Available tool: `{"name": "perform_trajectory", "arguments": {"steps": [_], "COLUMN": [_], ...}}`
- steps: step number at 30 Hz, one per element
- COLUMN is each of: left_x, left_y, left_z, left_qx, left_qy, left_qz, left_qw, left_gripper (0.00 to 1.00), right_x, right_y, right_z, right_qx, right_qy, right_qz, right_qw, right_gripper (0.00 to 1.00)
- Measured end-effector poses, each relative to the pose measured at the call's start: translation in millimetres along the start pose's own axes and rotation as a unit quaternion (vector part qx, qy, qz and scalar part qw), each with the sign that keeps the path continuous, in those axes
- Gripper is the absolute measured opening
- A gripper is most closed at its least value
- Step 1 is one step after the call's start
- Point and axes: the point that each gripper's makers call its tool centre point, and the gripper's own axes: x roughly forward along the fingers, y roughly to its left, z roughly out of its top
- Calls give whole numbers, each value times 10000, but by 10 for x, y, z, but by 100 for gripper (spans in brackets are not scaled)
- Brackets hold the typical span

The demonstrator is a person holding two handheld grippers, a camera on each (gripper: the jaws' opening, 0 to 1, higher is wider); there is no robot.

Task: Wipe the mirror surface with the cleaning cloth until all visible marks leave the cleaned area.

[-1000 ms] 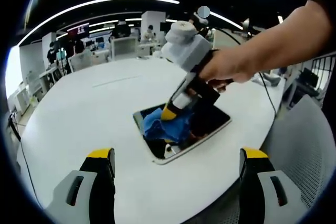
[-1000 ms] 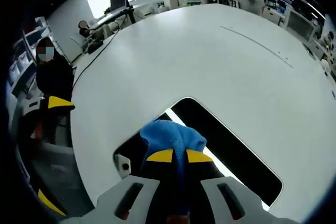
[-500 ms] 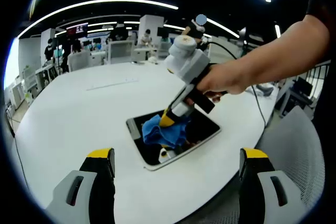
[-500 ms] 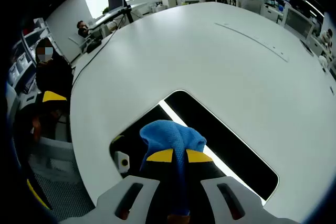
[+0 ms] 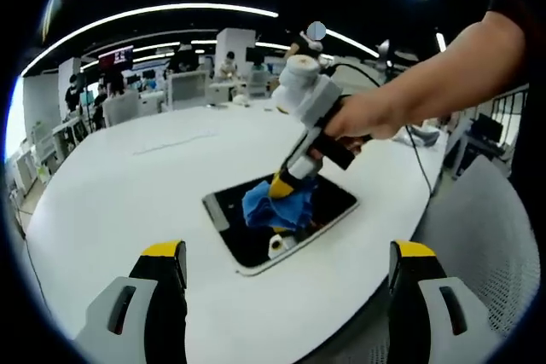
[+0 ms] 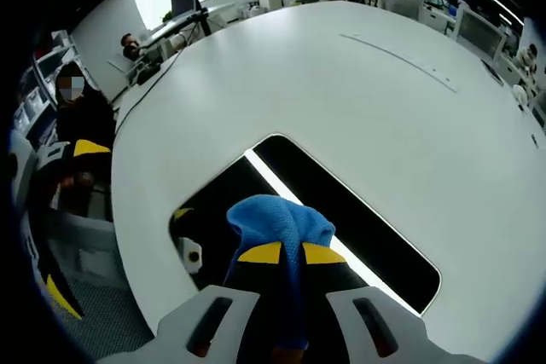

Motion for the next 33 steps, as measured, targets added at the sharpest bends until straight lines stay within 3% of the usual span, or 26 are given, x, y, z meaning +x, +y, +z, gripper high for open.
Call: {"name": "perform_trajectory", "arguments": {"steps": [4,12,33], "left_x": [-23,-23,-18], "left_y": [69,20,-2], "left_z": [5,40,59], "left_qx": [-151,-262,-191], "left_qy": [-93,-186,-181], "left_qz": [80,-46,-47], "left_qw": [9998,9995,9996], "left_gripper": [99,99,99], "right_x": [-29,-116,-375], "right_y": [-43,-149,-527], "right_z": [-30,-149,-506], "right_qx": [-10,59,249], "right_qy": [19,38,104], "right_qz": [-5,-53,-191], "right_qw": [10000,10000,9995], "right_gripper": [2,2,2]}}
